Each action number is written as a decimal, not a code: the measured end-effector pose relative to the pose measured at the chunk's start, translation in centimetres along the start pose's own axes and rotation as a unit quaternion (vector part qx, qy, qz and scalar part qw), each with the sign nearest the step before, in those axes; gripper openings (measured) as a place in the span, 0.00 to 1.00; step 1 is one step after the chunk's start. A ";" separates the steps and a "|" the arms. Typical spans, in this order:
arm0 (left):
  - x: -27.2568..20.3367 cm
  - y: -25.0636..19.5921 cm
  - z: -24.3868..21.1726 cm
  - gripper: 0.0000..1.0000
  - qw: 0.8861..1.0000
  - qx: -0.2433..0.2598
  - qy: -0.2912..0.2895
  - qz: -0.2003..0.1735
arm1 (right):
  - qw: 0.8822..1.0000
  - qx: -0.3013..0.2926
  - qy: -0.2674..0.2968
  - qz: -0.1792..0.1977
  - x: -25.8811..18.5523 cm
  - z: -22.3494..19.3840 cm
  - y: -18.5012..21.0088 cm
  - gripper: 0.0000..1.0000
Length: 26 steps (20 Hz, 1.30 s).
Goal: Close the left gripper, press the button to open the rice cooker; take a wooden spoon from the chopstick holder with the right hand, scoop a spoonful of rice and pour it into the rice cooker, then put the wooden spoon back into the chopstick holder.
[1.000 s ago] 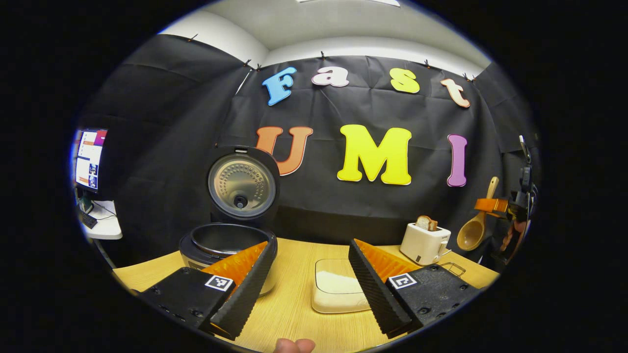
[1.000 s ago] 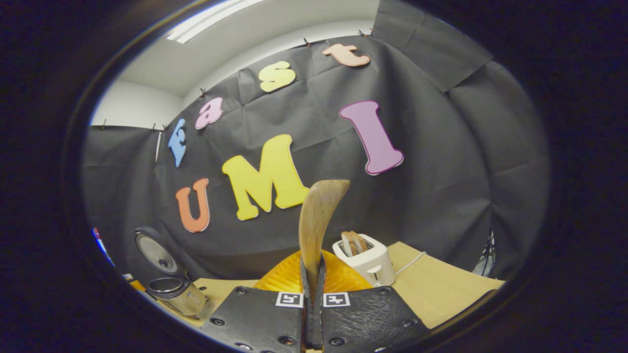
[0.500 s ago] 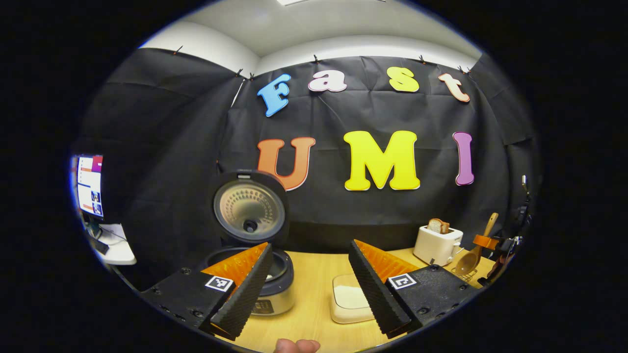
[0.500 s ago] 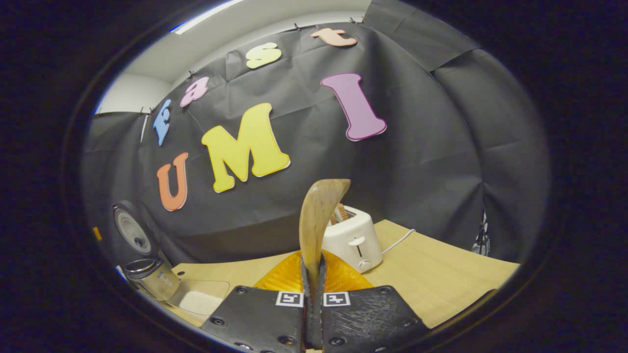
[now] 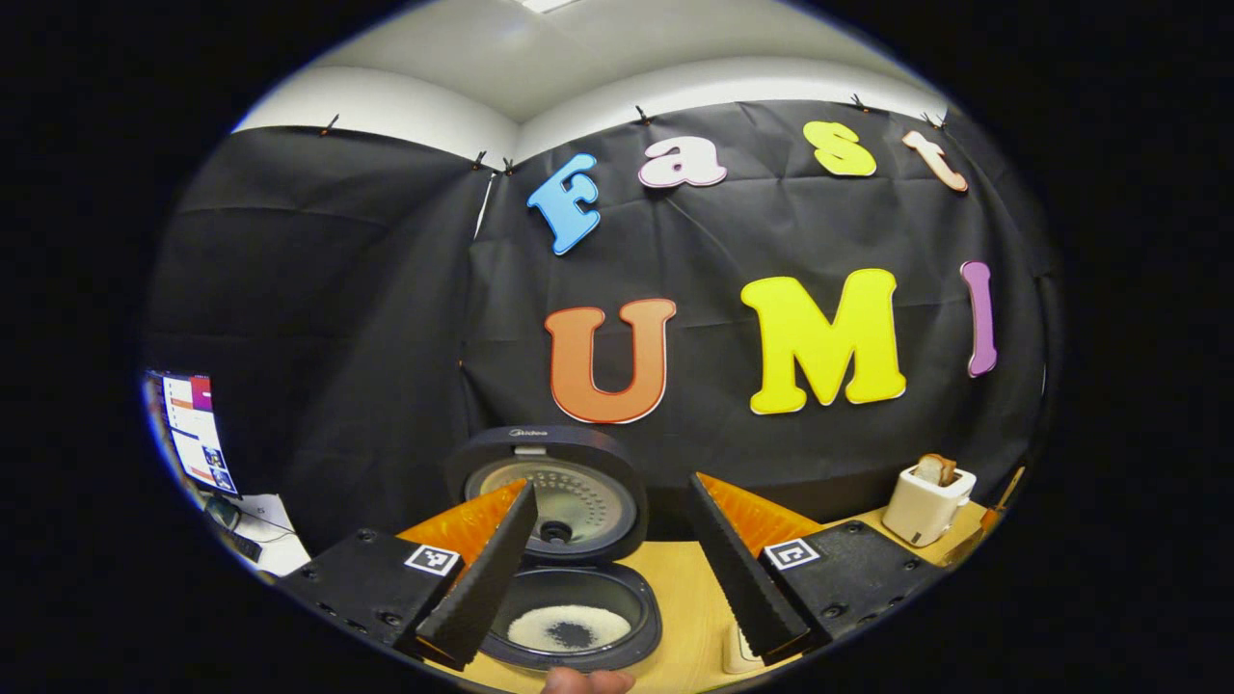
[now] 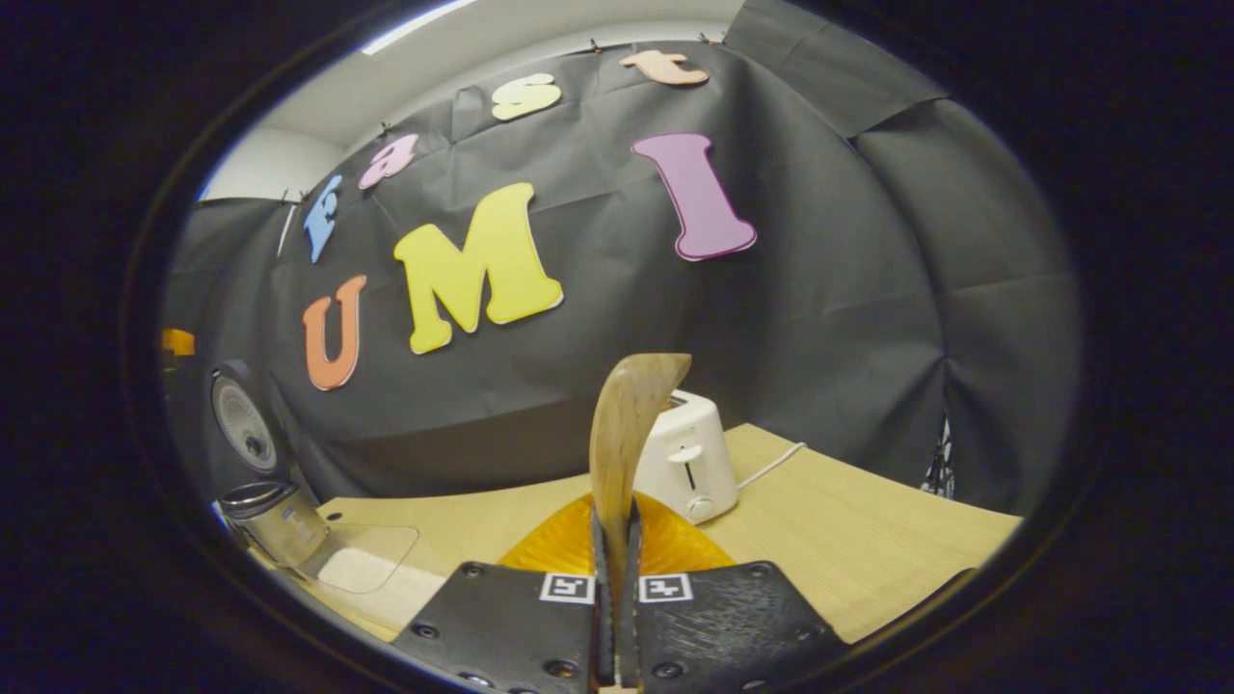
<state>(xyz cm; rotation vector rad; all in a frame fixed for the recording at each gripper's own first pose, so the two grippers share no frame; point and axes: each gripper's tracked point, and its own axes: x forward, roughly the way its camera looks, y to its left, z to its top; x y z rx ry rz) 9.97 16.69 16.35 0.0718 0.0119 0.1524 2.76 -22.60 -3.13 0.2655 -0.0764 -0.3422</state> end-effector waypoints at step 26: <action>17.1 7.8 0.4 0.97 0.995 -0.014 0.092 0.044 | 0.993 -0.056 -0.104 0.002 -8.9 5.7 -1.8 0.91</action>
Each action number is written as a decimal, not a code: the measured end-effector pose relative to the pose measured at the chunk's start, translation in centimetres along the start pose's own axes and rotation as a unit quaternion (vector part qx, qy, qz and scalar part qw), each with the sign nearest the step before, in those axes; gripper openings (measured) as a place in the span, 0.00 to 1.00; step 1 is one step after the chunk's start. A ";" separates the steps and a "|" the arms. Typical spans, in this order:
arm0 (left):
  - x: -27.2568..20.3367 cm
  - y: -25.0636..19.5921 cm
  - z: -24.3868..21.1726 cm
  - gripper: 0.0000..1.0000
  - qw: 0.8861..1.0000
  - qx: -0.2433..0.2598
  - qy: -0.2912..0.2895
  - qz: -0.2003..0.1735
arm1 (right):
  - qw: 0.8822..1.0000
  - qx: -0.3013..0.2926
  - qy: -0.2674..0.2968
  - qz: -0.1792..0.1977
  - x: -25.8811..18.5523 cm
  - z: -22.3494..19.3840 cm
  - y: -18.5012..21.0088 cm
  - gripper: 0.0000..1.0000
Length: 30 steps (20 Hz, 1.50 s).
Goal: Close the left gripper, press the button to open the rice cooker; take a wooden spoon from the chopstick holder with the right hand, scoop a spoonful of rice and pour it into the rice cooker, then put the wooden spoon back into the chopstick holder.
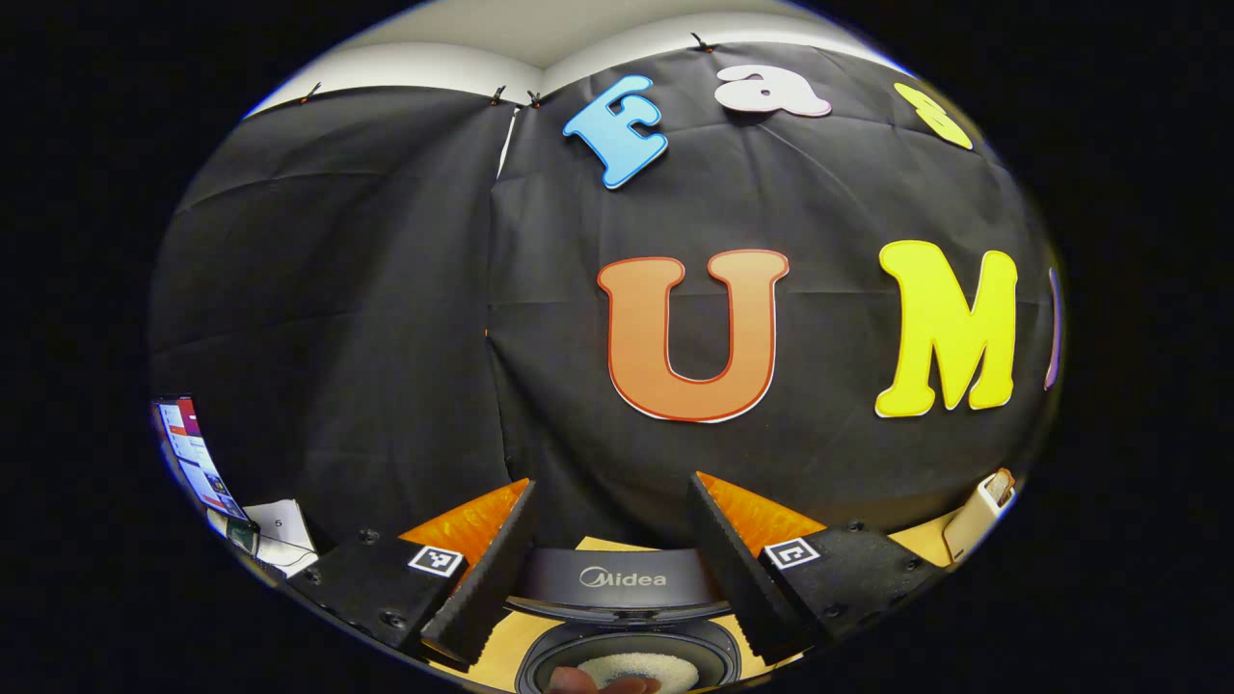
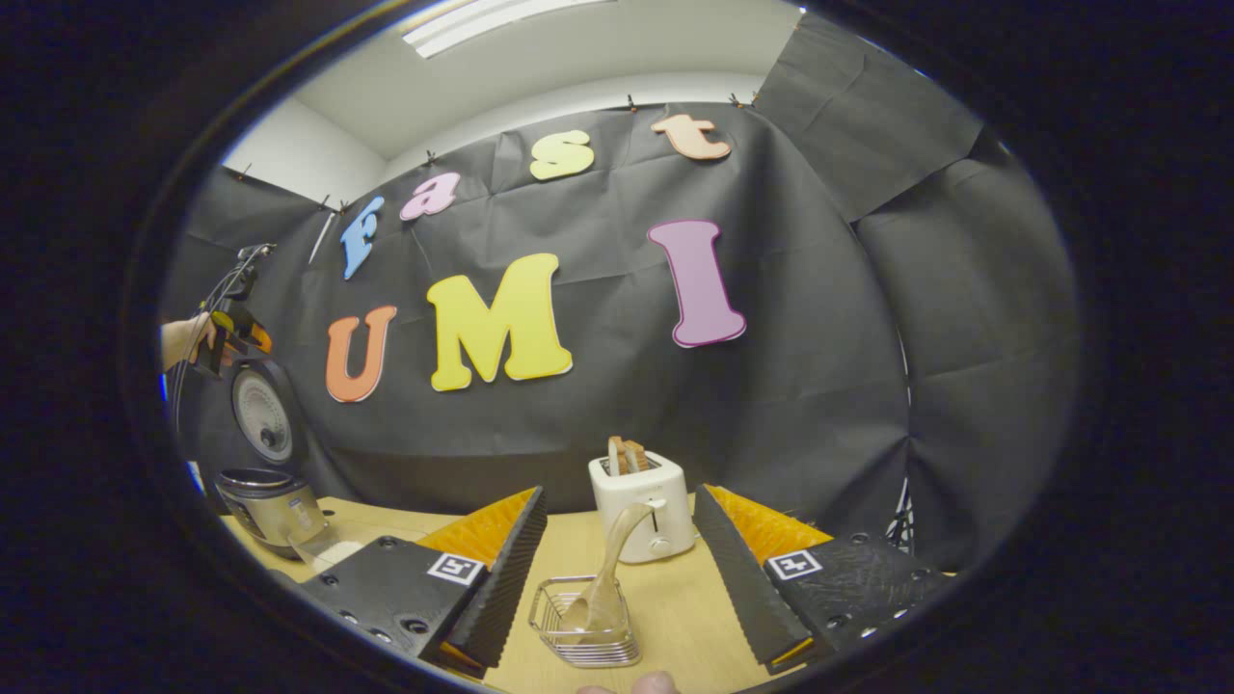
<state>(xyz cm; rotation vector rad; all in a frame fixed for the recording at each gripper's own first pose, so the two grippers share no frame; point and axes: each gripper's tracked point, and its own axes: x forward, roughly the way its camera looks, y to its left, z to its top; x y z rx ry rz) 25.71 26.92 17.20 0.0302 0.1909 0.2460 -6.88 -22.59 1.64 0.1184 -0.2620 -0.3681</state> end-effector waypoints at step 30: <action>-15.7 -0.5 -20.5 0.72 0.998 -0.041 -0.012 -0.040 | 0.999 -0.029 -0.011 0.037 -5.9 1.8 2.6 0.91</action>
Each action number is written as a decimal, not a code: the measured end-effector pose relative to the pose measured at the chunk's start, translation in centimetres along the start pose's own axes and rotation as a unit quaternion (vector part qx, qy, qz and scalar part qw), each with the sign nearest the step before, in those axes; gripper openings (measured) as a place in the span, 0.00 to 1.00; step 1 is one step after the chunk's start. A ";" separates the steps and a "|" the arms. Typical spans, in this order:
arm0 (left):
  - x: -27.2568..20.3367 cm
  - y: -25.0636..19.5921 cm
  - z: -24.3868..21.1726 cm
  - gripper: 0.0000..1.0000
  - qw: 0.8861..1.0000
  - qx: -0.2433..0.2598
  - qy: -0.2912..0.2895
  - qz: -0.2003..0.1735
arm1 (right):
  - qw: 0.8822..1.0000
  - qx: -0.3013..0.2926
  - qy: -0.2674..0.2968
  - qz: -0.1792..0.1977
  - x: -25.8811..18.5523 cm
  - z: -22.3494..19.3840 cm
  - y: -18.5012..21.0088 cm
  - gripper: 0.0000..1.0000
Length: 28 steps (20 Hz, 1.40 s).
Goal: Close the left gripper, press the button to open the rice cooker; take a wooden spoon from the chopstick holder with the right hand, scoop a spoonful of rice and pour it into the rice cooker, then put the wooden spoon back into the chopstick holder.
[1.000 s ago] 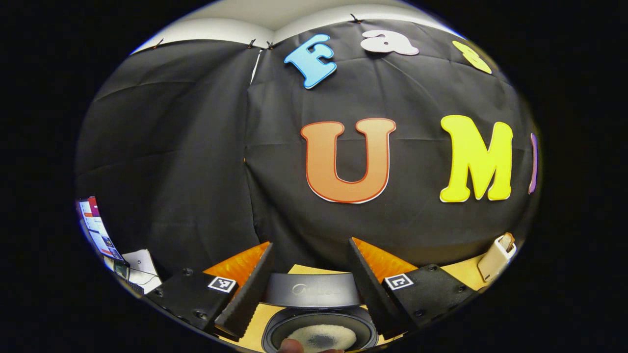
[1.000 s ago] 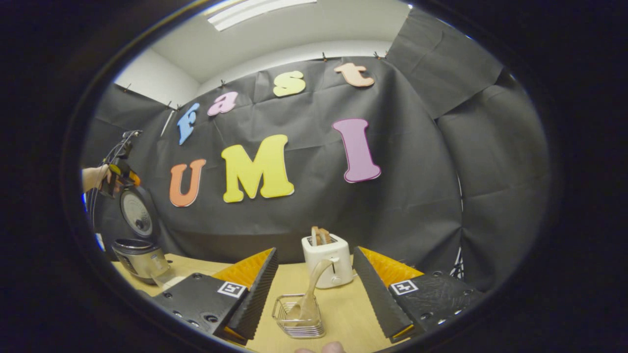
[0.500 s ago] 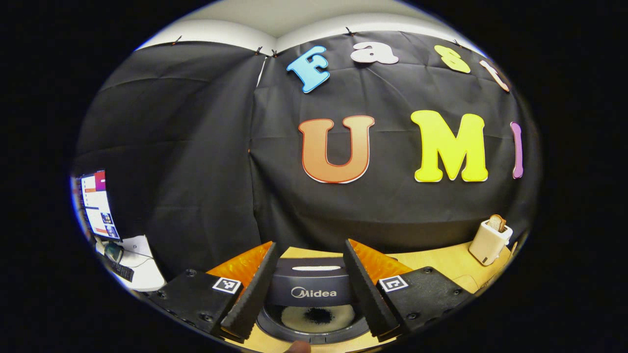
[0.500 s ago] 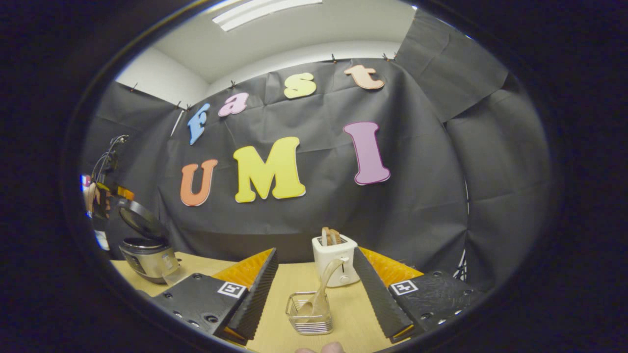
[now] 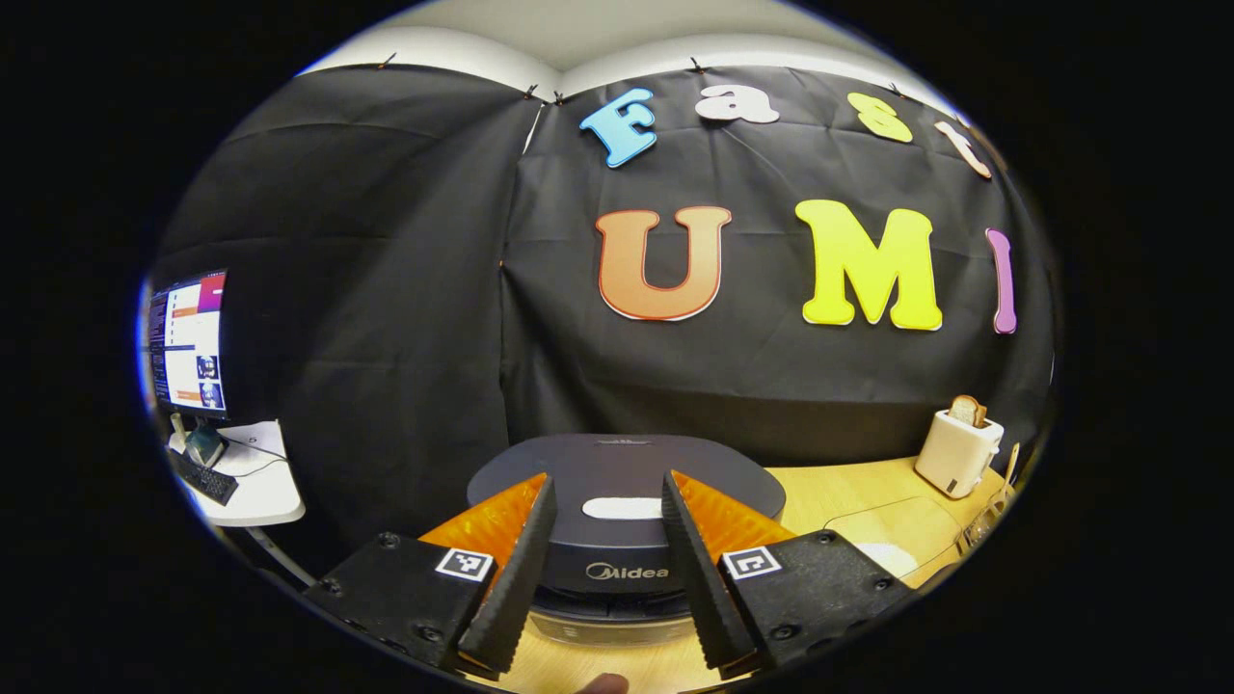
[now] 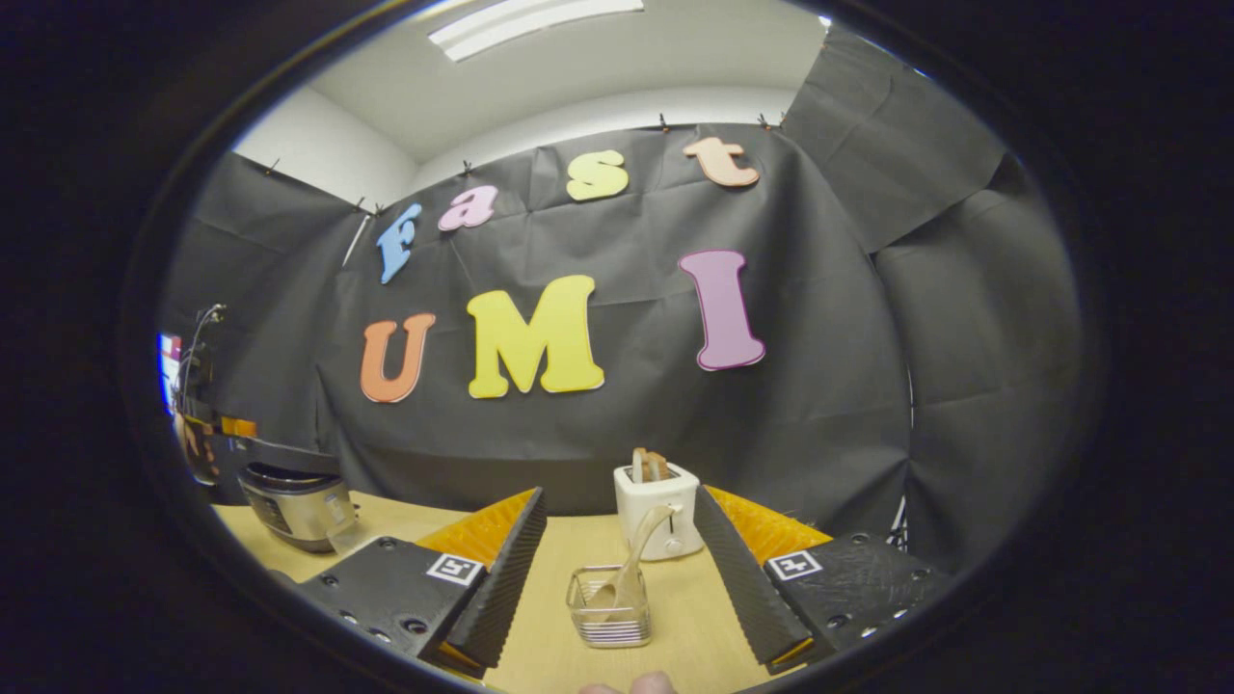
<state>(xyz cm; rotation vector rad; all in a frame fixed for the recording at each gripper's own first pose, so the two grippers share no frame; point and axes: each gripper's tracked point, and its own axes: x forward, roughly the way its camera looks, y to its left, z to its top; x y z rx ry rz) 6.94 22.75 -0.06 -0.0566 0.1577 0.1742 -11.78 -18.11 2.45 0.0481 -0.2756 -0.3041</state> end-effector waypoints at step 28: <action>-5.3 -6.5 -0.7 0.98 0.998 -0.012 -0.049 -0.030 | 0.998 0.032 -0.018 0.045 -0.1 1.4 5.2 0.95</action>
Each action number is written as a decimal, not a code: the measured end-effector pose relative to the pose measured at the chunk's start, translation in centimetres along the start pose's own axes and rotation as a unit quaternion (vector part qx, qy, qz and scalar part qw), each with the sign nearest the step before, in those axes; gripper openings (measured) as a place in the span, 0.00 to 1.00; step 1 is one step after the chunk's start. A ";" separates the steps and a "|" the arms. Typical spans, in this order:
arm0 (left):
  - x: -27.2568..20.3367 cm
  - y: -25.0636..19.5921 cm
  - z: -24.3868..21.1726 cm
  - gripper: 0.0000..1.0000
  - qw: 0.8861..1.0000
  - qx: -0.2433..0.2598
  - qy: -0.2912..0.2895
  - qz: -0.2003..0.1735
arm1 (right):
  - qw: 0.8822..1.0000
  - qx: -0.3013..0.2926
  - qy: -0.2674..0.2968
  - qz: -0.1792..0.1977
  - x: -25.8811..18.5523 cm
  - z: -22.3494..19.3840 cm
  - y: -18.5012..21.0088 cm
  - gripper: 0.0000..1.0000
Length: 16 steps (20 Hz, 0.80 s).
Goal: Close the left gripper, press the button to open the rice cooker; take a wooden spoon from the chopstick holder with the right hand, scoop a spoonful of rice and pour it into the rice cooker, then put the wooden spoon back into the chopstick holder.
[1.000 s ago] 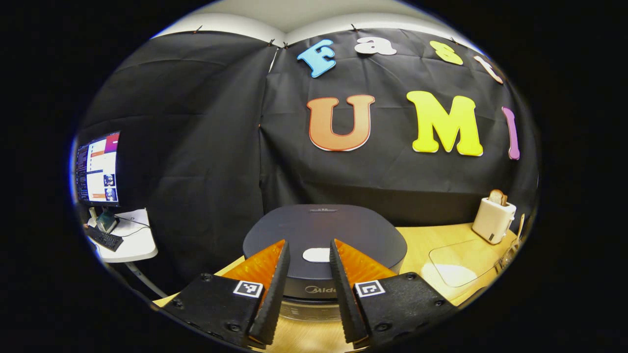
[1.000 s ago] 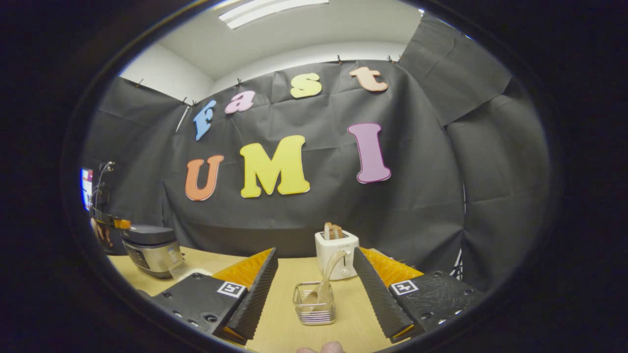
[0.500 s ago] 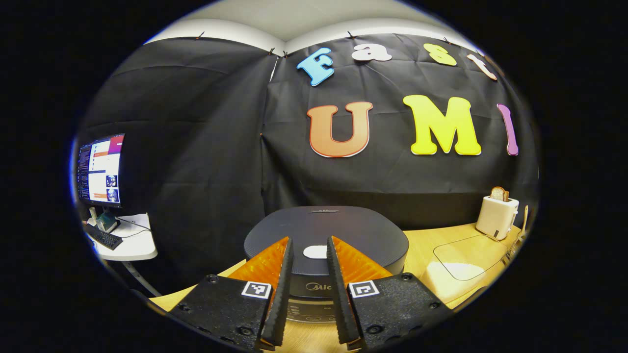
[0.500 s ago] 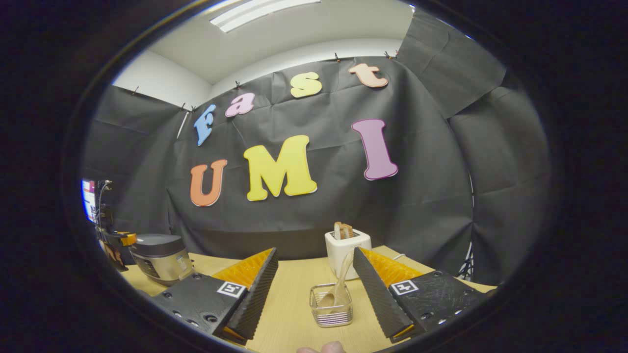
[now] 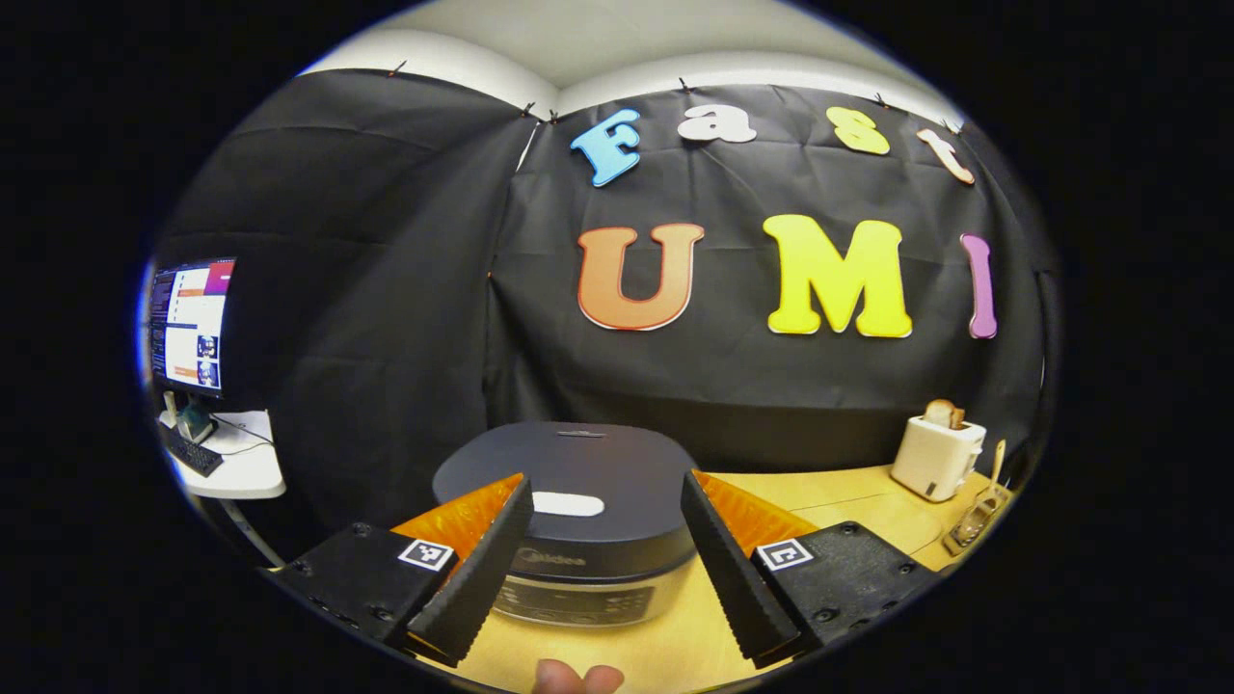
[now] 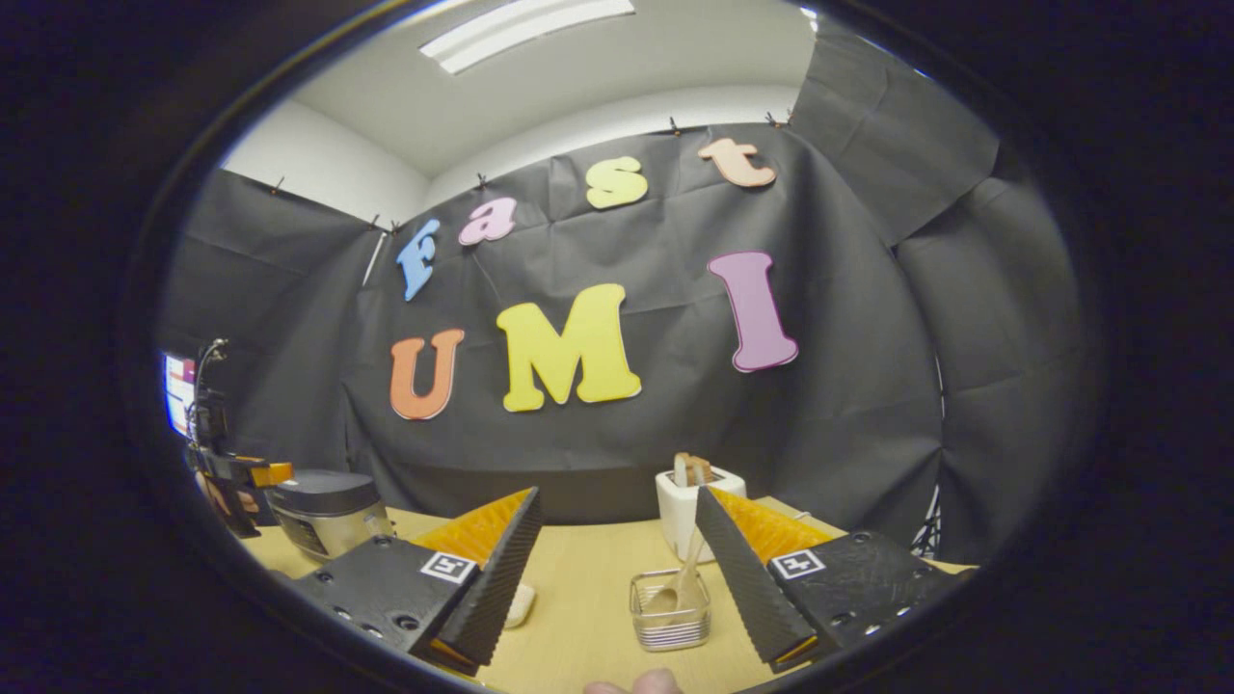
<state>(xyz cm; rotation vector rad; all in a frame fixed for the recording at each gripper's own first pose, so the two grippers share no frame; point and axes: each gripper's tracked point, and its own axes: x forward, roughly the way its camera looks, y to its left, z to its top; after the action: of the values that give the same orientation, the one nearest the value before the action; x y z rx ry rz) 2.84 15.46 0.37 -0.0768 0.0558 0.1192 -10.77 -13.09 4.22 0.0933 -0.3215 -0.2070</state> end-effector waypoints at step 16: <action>-12.3 -13.3 -1.5 0.98 0.994 0.014 -0.053 -0.096 | 0.999 -0.046 0.017 -0.009 -3.7 -2.9 4.1 0.95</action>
<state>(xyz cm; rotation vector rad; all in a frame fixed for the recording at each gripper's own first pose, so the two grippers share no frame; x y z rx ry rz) -7.83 0.73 0.60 -0.0481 -0.0563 -0.0696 -12.53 -8.09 0.84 0.0095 -0.2767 -0.2365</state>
